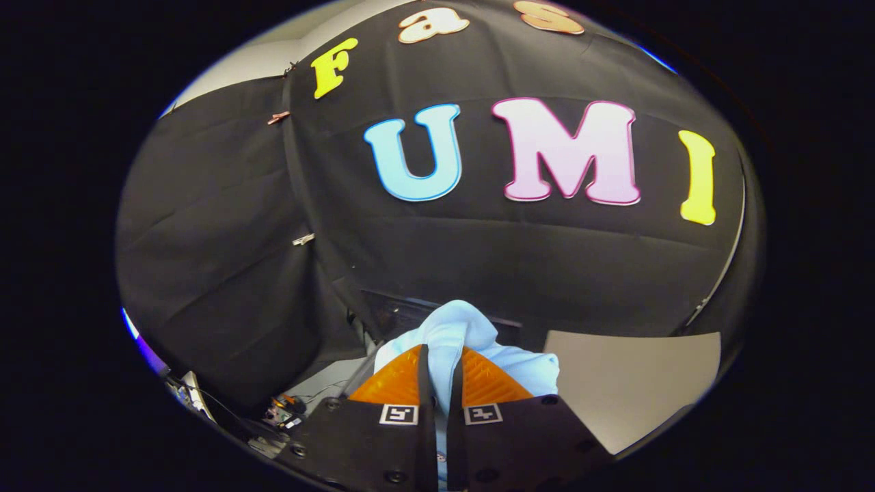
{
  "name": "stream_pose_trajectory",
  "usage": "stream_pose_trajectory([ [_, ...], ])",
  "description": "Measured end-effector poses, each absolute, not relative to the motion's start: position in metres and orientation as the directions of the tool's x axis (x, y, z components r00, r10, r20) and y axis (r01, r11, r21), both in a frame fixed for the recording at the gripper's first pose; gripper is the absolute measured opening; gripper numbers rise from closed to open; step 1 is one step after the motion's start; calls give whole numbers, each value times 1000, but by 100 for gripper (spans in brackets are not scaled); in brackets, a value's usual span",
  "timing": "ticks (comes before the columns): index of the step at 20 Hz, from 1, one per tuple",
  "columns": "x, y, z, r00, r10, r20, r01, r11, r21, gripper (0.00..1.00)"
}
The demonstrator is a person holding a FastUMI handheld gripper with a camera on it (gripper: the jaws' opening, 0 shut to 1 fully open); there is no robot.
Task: Put the clothes into the washing machine and then close the washing machine lid.
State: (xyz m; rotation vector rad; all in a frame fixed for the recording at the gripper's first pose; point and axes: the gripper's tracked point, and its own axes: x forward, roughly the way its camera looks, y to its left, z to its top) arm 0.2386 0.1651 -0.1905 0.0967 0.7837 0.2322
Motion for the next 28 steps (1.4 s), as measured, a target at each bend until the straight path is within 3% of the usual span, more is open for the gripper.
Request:
stream_pose_trajectory([
  [14,237,273,-324,511,318,-799,-254,943,212,10],
  [26,233,265,-429,394,235,-889,-191,967,171,10],
  [28,236,267,-433,389,238,-890,-190,966,175,15],
])
